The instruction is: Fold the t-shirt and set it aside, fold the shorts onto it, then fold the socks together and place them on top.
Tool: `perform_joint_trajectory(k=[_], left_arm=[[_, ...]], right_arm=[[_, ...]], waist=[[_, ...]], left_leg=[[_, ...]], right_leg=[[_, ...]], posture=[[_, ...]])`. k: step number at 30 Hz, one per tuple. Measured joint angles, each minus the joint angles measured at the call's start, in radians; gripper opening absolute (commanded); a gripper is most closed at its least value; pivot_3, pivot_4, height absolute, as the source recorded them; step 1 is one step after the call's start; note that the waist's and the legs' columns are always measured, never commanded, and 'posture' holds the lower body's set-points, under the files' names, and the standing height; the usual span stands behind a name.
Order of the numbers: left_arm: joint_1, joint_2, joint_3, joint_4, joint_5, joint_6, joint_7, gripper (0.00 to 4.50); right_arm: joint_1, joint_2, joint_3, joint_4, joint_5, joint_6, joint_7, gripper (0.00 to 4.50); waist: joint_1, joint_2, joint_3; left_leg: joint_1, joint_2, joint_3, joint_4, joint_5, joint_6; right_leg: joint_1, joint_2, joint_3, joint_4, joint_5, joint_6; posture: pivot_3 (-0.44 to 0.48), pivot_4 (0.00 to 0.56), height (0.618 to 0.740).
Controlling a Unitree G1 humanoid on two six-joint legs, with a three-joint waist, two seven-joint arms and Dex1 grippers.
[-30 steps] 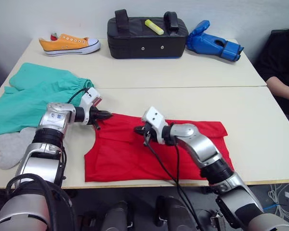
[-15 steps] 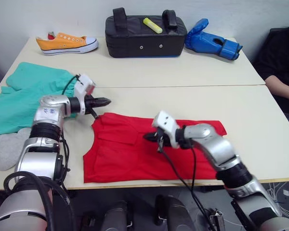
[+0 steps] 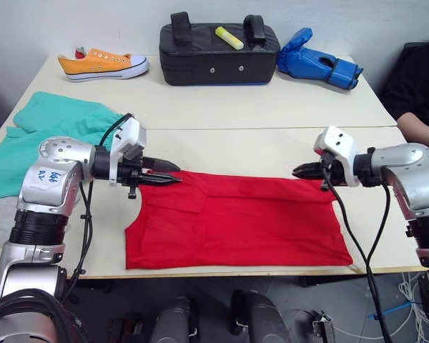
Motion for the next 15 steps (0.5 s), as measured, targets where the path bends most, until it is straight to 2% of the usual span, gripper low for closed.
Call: perform_joint_trajectory(k=[3, 6, 7, 9, 10, 11, 13, 15], left_arm=[[-0.013, 0.002, -0.034, 0.086, 0.048, -0.073, -0.010, 3.38], [-0.022, 0.009, -0.033, 0.087, 0.005, -0.053, -0.081, 4.38], [-0.022, 0.013, -0.029, 0.067, -0.015, -0.037, -0.102, 4.50], [-0.022, 0.014, -0.016, 0.034, -0.050, -0.012, -0.122, 4.50], [-0.022, 0.014, -0.007, 0.015, -0.066, 0.000, -0.124, 4.50], [-0.022, 0.014, -0.003, 0.010, -0.072, 0.004, -0.124, 4.50], [-0.022, 0.014, 0.001, 0.001, -0.082, 0.012, -0.124, 4.50], [-0.020, -0.015, 0.036, -0.068, -0.138, 0.059, -0.082, 4.50]], right_arm=[[-0.039, 0.007, 0.034, 0.118, -0.049, -0.058, 0.004, 2.33], [-0.091, 0.037, 0.045, 0.240, -0.095, -0.089, 0.001, 3.40], [-0.105, 0.044, 0.051, 0.274, -0.107, -0.099, 0.001, 3.84], [-0.128, 0.061, 0.065, 0.333, -0.133, -0.118, 0.001, 4.44], [-0.138, 0.072, 0.069, 0.361, -0.143, -0.128, 0.001, 4.48], [-0.141, 0.077, 0.071, 0.372, -0.145, -0.129, 0.001, 4.17], [-0.143, 0.081, 0.073, 0.393, -0.150, -0.130, 0.002, 3.94], [-0.174, 0.103, 0.083, 0.445, -0.170, -0.118, 0.035, 3.22]], waist=[[-0.003, 0.000, 0.000], [-0.005, 0.001, 0.000], [-0.004, 0.001, 0.001], [-0.003, 0.001, 0.001], [-0.003, 0.001, 0.001], [-0.003, 0.001, 0.001], [-0.002, 0.003, 0.002], [-0.002, 0.003, 0.002]], left_leg=[[0.000, 0.000, 0.001, 0.000, 0.000, 0.000], [-0.002, 0.000, 0.001, 0.000, 0.000, 0.000], [-0.002, 0.000, 0.001, -0.001, 0.000, 0.000], [-0.002, 0.000, 0.001, 0.000, 0.000, 0.000], [-0.002, 0.000, 0.001, 0.000, 0.000, 0.000], [-0.002, 0.000, 0.001, 0.001, 0.000, 0.000], [-0.002, 0.000, 0.001, 0.003, 0.000, 0.000], [-0.003, 0.001, -0.001, 0.008, 0.000, 0.001]], right_leg=[[-0.001, 0.000, 0.000, 0.000, 0.000, 0.000], [-0.002, 0.000, 0.000, 0.003, 0.000, 0.000], [-0.002, 0.000, 0.000, 0.003, 0.000, 0.000], [-0.001, 0.000, 0.000, 0.003, 0.000, 0.000], [-0.001, 0.000, 0.000, 0.003, 0.000, 0.000], [-0.001, 0.000, 0.000, 0.004, 0.000, 0.000], [-0.001, 0.000, 0.000, 0.005, 0.000, 0.000], [-0.001, -0.001, 0.000, 0.007, 0.000, 0.000]], posture=[[0.000, 0.150, 0.740], [0.000, 0.150, 0.740], [0.000, 0.150, 0.740], [0.000, 0.150, 0.740], [0.000, 0.150, 0.740], [0.000, 0.150, 0.740], [0.000, 0.150, 0.740], [0.000, 0.150, 0.740]])
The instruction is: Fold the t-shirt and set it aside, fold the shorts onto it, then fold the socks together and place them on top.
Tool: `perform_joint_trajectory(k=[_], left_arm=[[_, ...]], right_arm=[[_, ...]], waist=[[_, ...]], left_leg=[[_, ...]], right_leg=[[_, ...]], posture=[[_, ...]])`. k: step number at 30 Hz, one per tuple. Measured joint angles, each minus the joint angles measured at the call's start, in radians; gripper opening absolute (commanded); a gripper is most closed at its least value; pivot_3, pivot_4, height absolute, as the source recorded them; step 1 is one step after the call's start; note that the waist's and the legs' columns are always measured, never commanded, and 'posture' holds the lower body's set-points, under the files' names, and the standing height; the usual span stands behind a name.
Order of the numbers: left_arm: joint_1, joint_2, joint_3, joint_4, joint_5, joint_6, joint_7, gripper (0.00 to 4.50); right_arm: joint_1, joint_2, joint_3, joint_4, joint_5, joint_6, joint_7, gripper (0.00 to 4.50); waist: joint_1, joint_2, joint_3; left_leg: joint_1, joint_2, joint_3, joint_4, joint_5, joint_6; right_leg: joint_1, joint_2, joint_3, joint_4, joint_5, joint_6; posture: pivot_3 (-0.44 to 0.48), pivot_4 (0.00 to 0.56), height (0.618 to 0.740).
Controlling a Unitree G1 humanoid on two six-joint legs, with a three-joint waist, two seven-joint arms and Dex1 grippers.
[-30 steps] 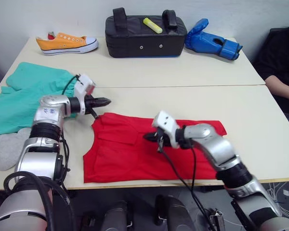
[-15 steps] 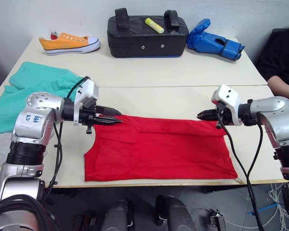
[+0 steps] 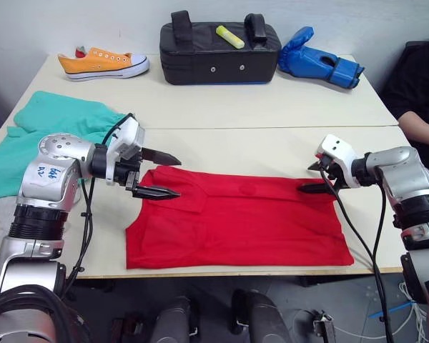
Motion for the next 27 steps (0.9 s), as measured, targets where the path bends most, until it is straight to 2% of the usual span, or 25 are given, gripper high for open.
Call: perform_joint_trajectory(k=[4, 9, 13, 16, 22, 27], left_arm=[[-0.004, -0.007, 0.022, -0.086, -0.065, 0.061, 0.029, 4.50], [-0.004, -0.006, 0.041, -0.113, -0.095, 0.096, 0.053, 4.50], [-0.003, -0.006, 0.041, -0.114, -0.096, 0.095, 0.061, 4.50], [-0.002, -0.004, 0.041, -0.115, -0.095, 0.089, 0.069, 4.50], [-0.002, -0.003, 0.041, -0.104, -0.080, 0.059, 0.090, 4.50], [-0.002, -0.003, 0.041, -0.092, -0.072, 0.041, 0.121, 4.50]], right_arm=[[-0.013, 0.008, 0.014, 0.008, -0.016, 0.003, 0.042, 1.85], [-0.024, 0.017, 0.018, 0.024, -0.030, -0.018, 0.072, 0.10], [-0.055, 0.038, 0.019, 0.077, -0.052, -0.049, 0.063, 0.04], [-0.125, 0.074, 0.030, 0.185, -0.088, -0.107, 0.044, 0.04], [-0.271, 0.164, 0.068, 0.433, -0.199, -0.378, -0.047, 0.04], [-0.354, 0.252, 0.069, 0.579, -0.269, -0.475, -0.192, 0.04]], waist=[[0.000, 0.000, 0.000], [0.000, 0.000, 0.000], [-0.001, 0.000, 0.000], [-0.005, 0.001, 0.000], [-0.007, 0.003, 0.002], [-0.009, 0.004, 0.002]], left_leg=[[0.000, 0.000, 0.000, 0.000, 0.000, 0.000], [0.000, 0.000, 0.000, 0.001, 0.000, 0.000], [0.001, 0.000, 0.000, 0.002, 0.000, 0.000], [0.001, 0.000, 0.001, 0.002, 0.000, 0.000], [0.001, 0.000, 0.001, 0.001, 0.000, -0.001], [0.001, 0.000, 0.001, 0.001, 0.000, -0.001]], right_leg=[[0.000, 0.000, 0.000, 0.001, 0.000, 0.000], [0.000, 0.000, 0.000, 0.001, 0.000, 0.000], [0.000, 0.000, 0.000, 0.000, 0.000, 0.000], [0.000, 0.000, 0.001, 0.000, 0.000, 0.000], [0.000, 0.000, 0.001, 0.004, 0.000, -0.001], [0.000, 0.000, 0.001, 0.004, 0.000, -0.001]], posture=[[0.000, 0.150, 0.740], [0.000, 0.150, 0.740], [0.000, 0.150, 0.740], [0.000, 0.150, 0.740], [0.000, 0.150, 0.740], [0.000, 0.150, 0.740]])
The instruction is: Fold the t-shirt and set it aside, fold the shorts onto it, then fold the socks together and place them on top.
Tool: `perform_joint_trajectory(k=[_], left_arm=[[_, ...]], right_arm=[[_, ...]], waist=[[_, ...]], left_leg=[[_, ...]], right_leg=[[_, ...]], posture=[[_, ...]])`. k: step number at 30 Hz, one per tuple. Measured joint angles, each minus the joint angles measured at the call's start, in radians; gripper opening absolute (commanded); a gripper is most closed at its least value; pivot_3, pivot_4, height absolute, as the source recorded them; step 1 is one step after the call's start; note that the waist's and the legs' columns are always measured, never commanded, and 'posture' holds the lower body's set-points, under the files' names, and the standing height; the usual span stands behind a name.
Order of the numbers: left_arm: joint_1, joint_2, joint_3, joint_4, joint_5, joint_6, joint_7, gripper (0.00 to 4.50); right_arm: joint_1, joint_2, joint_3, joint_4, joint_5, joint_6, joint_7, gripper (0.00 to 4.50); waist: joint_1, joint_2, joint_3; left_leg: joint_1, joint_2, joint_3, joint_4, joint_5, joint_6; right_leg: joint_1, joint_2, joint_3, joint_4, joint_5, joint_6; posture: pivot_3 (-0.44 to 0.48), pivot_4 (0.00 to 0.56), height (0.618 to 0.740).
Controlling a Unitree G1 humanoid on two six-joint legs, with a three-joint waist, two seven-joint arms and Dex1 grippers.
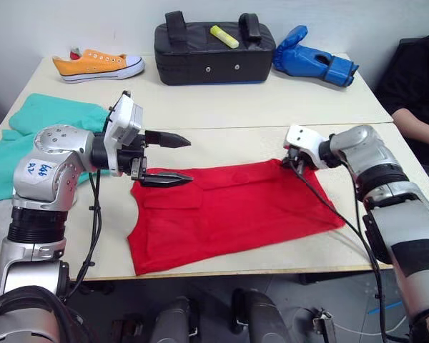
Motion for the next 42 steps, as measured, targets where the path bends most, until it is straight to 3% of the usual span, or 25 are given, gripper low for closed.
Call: perform_joint_trajectory(k=[4, 7, 18, 19, 21, 25, 27, 32, 36, 42], left_arm=[[0.008, 0.013, 0.001, 0.018, 0.005, -0.004, 0.012, 4.50], [0.011, 0.018, 0.004, 0.025, 0.008, -0.010, 0.017, 4.50], [-0.042, 0.019, -0.039, 0.236, 0.095, -0.110, -0.009, 4.50], [-0.064, 0.018, -0.055, 0.298, 0.117, -0.138, -0.026, 4.50], [-0.101, 0.017, -0.075, 0.399, 0.157, -0.182, -0.048, 4.50], [-0.186, 0.016, -0.111, 0.615, 0.238, -0.289, -0.100, 4.50], [-0.237, -0.003, -0.127, 0.742, 0.286, -0.357, -0.113, 4.50], [-0.344, -0.053, -0.152, 0.978, 0.376, -0.492, -0.123, 4.50], [-0.390, -0.106, -0.167, 1.098, 0.448, -0.589, -0.103, 4.50], [-0.415, -0.170, -0.177, 1.216, 0.527, -0.673, 0.016, 4.50]], right_arm=[[-0.012, 0.004, 0.000, 0.039, -0.038, -0.034, -0.068, 0.04], [-0.017, 0.004, 0.000, 0.048, -0.057, -0.035, -0.101, 0.67], [-0.033, -0.017, -0.091, 0.032, -0.029, 0.010, -0.147, 4.41], [-0.025, -0.034, -0.123, -0.016, 0.003, 0.043, -0.119, 4.46], [0.020, -0.082, -0.177, -0.174, 0.066, 0.138, -0.065, 4.46], [0.367, -0.208, -0.345, -0.823, 0.222, 0.545, -0.005, 4.46], [0.582, -0.221, -0.448, -1.160, 0.287, 0.815, -0.026, 4.46], [0.900, -0.187, -0.668, -1.717, 0.355, 1.273, -0.144, 4.46], [1.011, -0.060, -0.794, -1.964, 0.375, 1.571, -0.237, 4.46], [1.203, 0.170, -0.808, -2.135, 0.430, 1.703, -0.331, 4.46]], waist=[[0.003, 0.000, 0.000], [0.005, 0.000, 0.000], [0.004, 0.002, 0.001], [0.005, 0.003, 0.002], [0.009, 0.004, 0.002], [0.028, 0.003, 0.002], [0.036, 0.004, 0.002], [0.040, 0.004, 0.002], [0.036, 0.003, 0.002], [0.034, 0.003, 0.002]], left_leg=[[0.000, 0.000, 0.000, 0.001, 0.000, 0.000], [0.000, 0.000, 0.000, 0.001, 0.000, 0.000], [-0.001, 0.000, 0.000, 0.000, 0.000, 0.000], [-0.001, 0.000, 0.000, 0.001, 0.000, 0.000], [-0.002, 0.000, 0.000, 0.000, 0.000, 0.000], [-0.004, 0.000, -0.003, 0.000, -0.001, 0.001], [-0.005, 0.000, -0.002, 0.001, -0.001, 0.001], [-0.004, -0.001, -0.002, 0.003, -0.004, 0.004], [-0.003, 0.000, -0.003, 0.002, -0.005, 0.004], [-0.004, -0.001, -0.001, 0.001, -0.005, 0.004]], right_leg=[[0.000, 0.000, 0.000, 0.000, 0.000, 0.000], [0.000, 0.000, 0.000, 0.000, 0.000, 0.000], [0.000, 0.000, 0.000, 0.000, 0.000, 0.000], [0.000, 0.000, 0.000, 0.000, 0.000, 0.000], [-0.001, 0.001, 0.000, 0.000, 0.000, 0.000], [0.000, 0.001, -0.002, -0.003, 0.000, 0.000], [-0.001, 0.001, -0.002, -0.003, 0.000, 0.000], [0.000, -0.001, -0.001, -0.006, 0.000, 0.001], [-0.001, -0.001, -0.001, -0.006, 0.001, 0.001], [-0.002, 0.000, 0.000, -0.004, 0.001, 0.001]], posture=[[0.000, 0.150, 0.740], [0.000, 0.150, 0.740], [0.000, 0.150, 0.740], [0.000, 0.150, 0.740], [0.000, 0.150, 0.740], [0.000, 0.150, 0.740], [0.000, 0.150, 0.740], [0.000, 0.150, 0.740], [0.000, 0.150, 0.740], [0.000, 0.150, 0.740]])
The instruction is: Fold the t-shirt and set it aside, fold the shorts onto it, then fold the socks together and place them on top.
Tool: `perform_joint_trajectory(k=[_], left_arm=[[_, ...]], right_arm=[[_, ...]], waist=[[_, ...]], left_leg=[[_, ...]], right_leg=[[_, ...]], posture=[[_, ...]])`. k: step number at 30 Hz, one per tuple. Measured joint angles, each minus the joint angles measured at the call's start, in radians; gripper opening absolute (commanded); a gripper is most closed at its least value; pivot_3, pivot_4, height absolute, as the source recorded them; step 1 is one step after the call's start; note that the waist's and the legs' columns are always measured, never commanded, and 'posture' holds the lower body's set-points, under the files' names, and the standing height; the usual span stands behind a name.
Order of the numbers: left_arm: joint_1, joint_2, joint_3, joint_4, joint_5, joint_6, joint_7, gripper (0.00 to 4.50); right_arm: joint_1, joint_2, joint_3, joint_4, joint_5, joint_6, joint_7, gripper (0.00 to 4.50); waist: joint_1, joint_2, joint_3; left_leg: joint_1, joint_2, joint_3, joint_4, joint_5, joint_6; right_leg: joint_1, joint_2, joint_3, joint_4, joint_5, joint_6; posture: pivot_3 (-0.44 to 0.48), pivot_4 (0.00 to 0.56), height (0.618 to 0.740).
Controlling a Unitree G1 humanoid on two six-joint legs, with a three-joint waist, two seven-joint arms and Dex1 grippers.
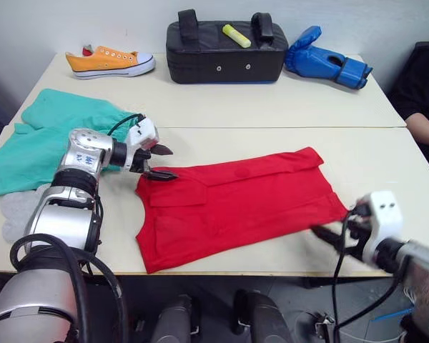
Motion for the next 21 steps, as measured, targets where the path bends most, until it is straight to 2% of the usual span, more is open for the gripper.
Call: perform_joint_trajectory(k=[4, 8, 11, 14, 17, 21], left_arm=[[-0.024, -0.020, 0.000, 0.030, 0.034, -0.015, 0.034, 4.50], [-0.036, -0.023, 0.001, 0.042, 0.060, -0.016, 0.059, 4.50], [-0.032, -0.034, -0.002, 0.064, 0.089, -0.016, 0.066, 3.94], [-0.029, -0.034, -0.007, 0.065, 0.111, -0.024, 0.062, 3.00], [-0.024, -0.033, -0.008, 0.065, 0.127, -0.026, 0.062, 2.01], [-0.009, -0.033, -0.009, 0.065, 0.137, -0.027, 0.062, 0.67]], right_arm=[[0.010, 0.098, -0.022, -0.018, 0.013, 0.000, -0.080, 4.46], [-0.037, 0.174, -0.047, 0.006, 0.021, 0.000, -0.139, 4.46], [-0.102, 0.233, -0.074, 0.054, 0.027, 0.000, -0.182, 4.50], [-0.143, 0.260, -0.094, 0.093, 0.033, -0.003, -0.211, 4.50], [-0.156, 0.260, -0.094, 0.131, 0.039, -0.019, -0.231, 3.87], [-0.170, 0.252, -0.093, 0.170, 0.043, -0.036, -0.252, 2.45]], waist=[[-0.002, -0.002, -0.001], [-0.005, -0.005, -0.003], [-0.009, -0.008, -0.005], [-0.014, -0.012, -0.007], [-0.019, -0.017, -0.010], [-0.026, -0.018, -0.011]], left_leg=[[0.000, 0.000, 0.001, 0.001, -0.001, 0.002], [0.001, 0.000, 0.001, 0.001, -0.001, 0.002], [0.001, 0.000, 0.001, 0.001, -0.001, 0.002], [0.001, 0.000, 0.001, 0.001, -0.001, 0.002], [0.001, 0.000, 0.000, 0.001, -0.001, 0.002], [0.001, 0.000, 0.000, 0.001, -0.001, 0.002]], right_leg=[[0.000, 0.000, 0.001, -0.003, 0.002, 0.003], [0.001, 0.000, 0.001, -0.004, 0.002, 0.003], [0.001, 0.000, 0.001, -0.003, 0.002, 0.003], [0.001, 0.000, 0.001, -0.002, 0.002, 0.003], [0.001, 0.000, 0.001, -0.002, 0.002, 0.003], [0.001, -0.001, 0.001, -0.004, 0.002, 0.003]], posture=[[0.000, 0.150, 0.740], [0.000, 0.150, 0.740], [0.000, 0.150, 0.740], [0.000, 0.150, 0.740], [0.000, 0.150, 0.740], [0.000, 0.150, 0.740]])
